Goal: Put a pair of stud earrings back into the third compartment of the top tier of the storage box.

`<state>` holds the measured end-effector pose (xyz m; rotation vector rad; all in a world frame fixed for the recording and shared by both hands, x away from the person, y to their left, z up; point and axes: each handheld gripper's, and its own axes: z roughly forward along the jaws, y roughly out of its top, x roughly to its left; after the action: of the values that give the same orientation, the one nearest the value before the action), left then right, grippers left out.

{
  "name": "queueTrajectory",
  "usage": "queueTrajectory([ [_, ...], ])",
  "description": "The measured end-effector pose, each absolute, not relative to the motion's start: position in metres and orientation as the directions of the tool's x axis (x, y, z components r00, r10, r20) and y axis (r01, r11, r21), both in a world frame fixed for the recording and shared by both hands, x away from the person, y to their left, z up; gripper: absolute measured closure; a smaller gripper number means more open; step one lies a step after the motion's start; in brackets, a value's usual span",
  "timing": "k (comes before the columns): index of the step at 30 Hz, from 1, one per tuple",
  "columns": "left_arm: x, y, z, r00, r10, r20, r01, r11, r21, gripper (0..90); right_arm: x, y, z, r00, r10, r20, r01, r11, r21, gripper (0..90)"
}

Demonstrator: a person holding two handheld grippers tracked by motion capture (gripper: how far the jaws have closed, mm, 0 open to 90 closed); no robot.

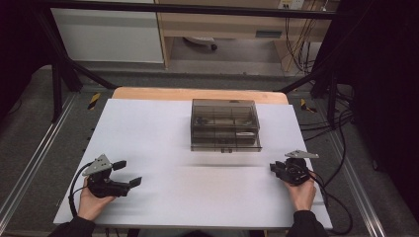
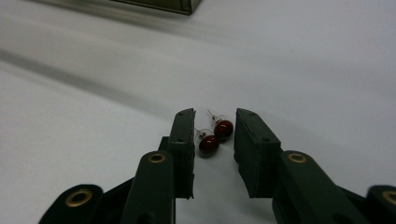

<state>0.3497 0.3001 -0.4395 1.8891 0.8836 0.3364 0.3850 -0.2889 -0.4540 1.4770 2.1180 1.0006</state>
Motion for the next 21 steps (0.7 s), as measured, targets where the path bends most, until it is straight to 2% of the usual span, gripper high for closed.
queueTrajectory([
  [11, 0.3497, 0.3001, -0.4394, 0.697, 0.703, -0.143, 0.431, -0.25, 0.867, 5.8, 0.3855, -0.2893, -0.4539, -0.382, 0.919, 0.096, 0.661, 0.199, 0.723, 77.7],
  [21, 0.3497, 0.3001, -0.4394, 0.696, 0.704, -0.142, 0.431, -0.251, 0.867, 5.8, 0.3849, -0.2893, -0.4529, -0.387, 0.917, 0.102, 0.662, 0.199, 0.723, 78.8],
])
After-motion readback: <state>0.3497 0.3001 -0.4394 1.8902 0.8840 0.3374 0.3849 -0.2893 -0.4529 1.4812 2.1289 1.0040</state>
